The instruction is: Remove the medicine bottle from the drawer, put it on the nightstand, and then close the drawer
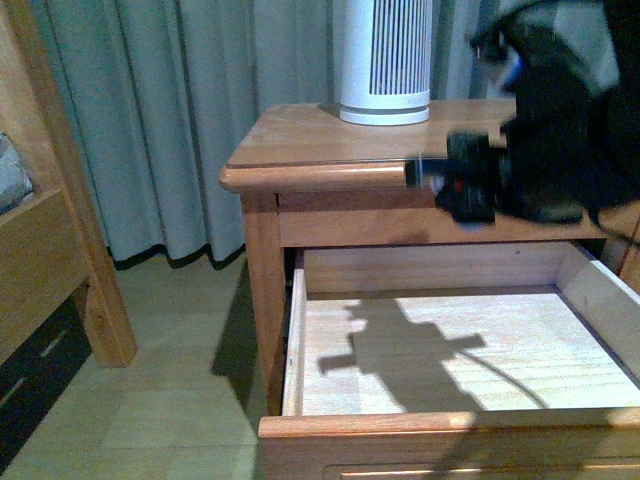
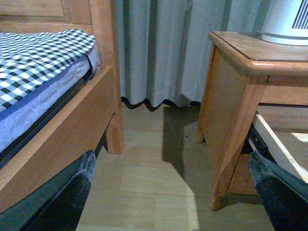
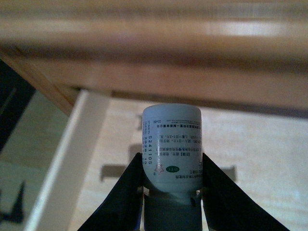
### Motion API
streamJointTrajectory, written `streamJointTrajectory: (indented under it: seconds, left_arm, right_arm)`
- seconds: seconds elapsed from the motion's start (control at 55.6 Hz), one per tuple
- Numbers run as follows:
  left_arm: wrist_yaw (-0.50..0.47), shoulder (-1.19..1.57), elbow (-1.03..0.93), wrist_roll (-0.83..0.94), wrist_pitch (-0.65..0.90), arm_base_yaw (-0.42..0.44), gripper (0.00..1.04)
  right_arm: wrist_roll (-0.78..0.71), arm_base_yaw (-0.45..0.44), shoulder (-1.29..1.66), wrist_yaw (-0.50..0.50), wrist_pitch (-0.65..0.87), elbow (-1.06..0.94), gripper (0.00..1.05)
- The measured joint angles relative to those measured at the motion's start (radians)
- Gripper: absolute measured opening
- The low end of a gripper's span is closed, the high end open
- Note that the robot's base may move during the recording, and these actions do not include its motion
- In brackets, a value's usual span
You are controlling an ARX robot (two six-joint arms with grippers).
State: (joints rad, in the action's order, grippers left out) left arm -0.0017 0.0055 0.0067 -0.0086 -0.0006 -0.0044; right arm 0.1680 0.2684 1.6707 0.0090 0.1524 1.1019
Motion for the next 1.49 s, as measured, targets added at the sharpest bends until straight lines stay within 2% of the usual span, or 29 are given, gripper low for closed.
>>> streamJointTrajectory:
  seconds: [0.162,0.288,0.396,0.522,0.702,0.828,0.971,1.151,1.331,1.493]
  left_arm:
    - [0.0,0.0,0.0,0.0,0.0,0.0,0.98]
    - [0.0,0.0,0.0,0.0,0.0,0.0,0.98]
    - [0.0,0.0,0.0,0.0,0.0,0.0,0.98]
    - [0.0,0.0,0.0,0.0,0.0,0.0,0.98]
    - [0.0,0.0,0.0,0.0,0.0,0.0,0.98]
    - [0.0,0.0,0.0,0.0,0.0,0.0,0.98]
    - [0.0,0.0,0.0,0.0,0.0,0.0,0.98]
    - [0.0,0.0,0.0,0.0,0.0,0.0,0.98]
    - [0.0,0.0,0.0,0.0,0.0,0.0,0.98]
    - [0.0,0.0,0.0,0.0,0.0,0.0,0.98]
  right_arm:
    - [-0.06,-0.038,0.081,0.003,-0.098,0.298,0.29]
    - [-0.134,-0.076,0.286,0.041,-0.196,0.595,0.29]
    - [-0.18,-0.092,0.421,0.085,-0.255,0.748,0.29]
    - [-0.215,-0.105,0.524,0.126,-0.312,0.842,0.29]
    - [-0.238,-0.116,0.579,0.152,-0.328,0.862,0.29]
    - [-0.244,-0.118,0.579,0.156,-0.309,0.862,0.5]
    - [-0.233,-0.118,0.542,0.111,-0.256,0.813,0.72]
    - [-0.171,-0.116,0.352,0.016,-0.172,0.645,0.99]
    - [-0.121,-0.093,0.036,-0.09,-0.077,0.365,0.98]
    - [-0.094,-0.037,-0.245,-0.131,-0.05,-0.013,0.71]
